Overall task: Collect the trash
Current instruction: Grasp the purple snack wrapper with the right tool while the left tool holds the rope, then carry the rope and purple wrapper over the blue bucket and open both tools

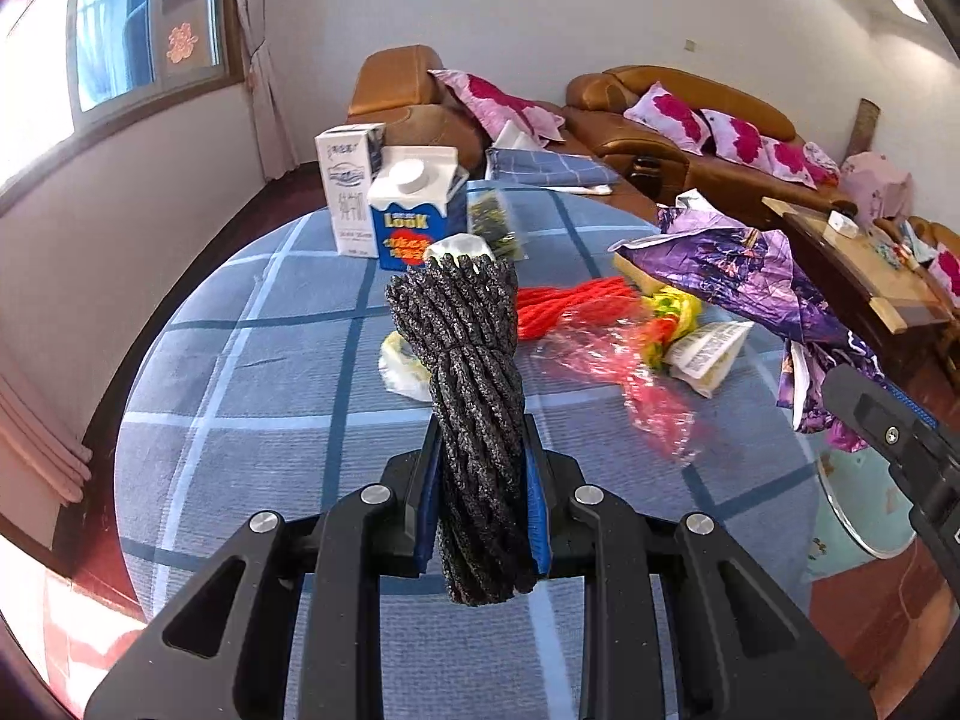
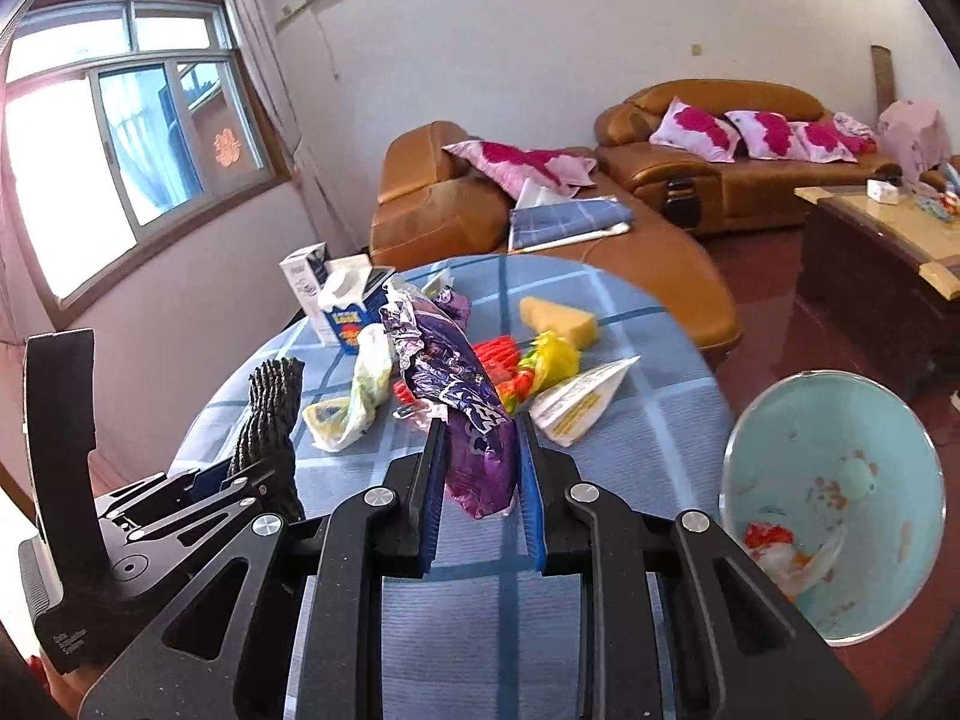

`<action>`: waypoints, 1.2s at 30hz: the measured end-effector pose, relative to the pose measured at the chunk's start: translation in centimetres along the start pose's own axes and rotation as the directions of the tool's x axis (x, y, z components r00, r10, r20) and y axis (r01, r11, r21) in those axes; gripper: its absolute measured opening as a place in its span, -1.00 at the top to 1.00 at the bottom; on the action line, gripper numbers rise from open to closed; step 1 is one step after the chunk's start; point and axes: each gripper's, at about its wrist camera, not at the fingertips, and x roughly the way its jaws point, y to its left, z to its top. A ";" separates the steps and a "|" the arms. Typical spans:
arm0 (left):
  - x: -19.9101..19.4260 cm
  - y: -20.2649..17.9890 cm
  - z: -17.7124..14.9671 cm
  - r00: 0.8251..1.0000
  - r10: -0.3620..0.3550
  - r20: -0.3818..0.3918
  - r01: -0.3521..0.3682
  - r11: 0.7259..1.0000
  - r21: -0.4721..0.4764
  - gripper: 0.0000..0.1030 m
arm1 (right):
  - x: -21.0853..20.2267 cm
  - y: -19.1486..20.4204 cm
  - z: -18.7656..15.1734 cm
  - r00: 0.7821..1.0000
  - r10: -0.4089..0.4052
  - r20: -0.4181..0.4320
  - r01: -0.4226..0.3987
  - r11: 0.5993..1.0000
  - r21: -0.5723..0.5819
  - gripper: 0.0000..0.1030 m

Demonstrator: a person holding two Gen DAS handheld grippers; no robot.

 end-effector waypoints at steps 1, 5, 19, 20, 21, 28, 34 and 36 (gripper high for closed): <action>-0.1 -0.3 0.0 1.000 -0.003 0.001 0.003 1.000 0.005 0.54 | -0.2 -0.3 -0.1 1.000 -0.005 0.003 0.005 1.000 0.006 0.55; -0.6 -1.7 0.0 1.000 -0.012 0.009 0.012 0.999 0.032 0.54 | -1.2 -1.4 -0.3 0.999 -0.027 0.019 0.027 0.999 0.026 0.55; -1.9 -6.8 -0.3 0.998 -0.051 0.026 0.047 0.992 0.116 0.54 | -4.5 -6.0 -1.2 0.993 -0.104 0.061 0.098 0.990 0.103 0.55; -1.9 -7.1 -0.3 0.998 -0.056 0.027 0.052 0.991 0.120 0.54 | -4.7 -6.3 -1.3 0.992 -0.111 0.063 0.104 0.989 0.107 0.55; -2.0 -7.4 -0.3 0.998 -0.060 0.027 0.056 0.991 0.122 0.54 | -4.9 -6.7 -1.4 0.991 -0.119 0.065 0.112 0.987 0.113 0.55; -2.6 -10.4 -0.7 0.996 -0.090 0.031 0.083 0.981 0.175 0.54 | -6.3 -9.3 -2.2 0.983 -0.168 0.077 0.155 0.976 0.155 0.55; -2.8 -12.5 -1.0 0.994 -0.111 0.024 0.103 0.974 0.204 0.54 | -7.1 -11.3 -2.8 0.973 -0.217 0.082 0.200 0.963 0.181 0.55; -2.9 -13.3 -1.1 0.992 -0.121 0.024 0.114 0.970 0.213 0.54 | -7.2 -11.8 -2.9 0.970 -0.232 0.080 0.214 0.959 0.187 0.55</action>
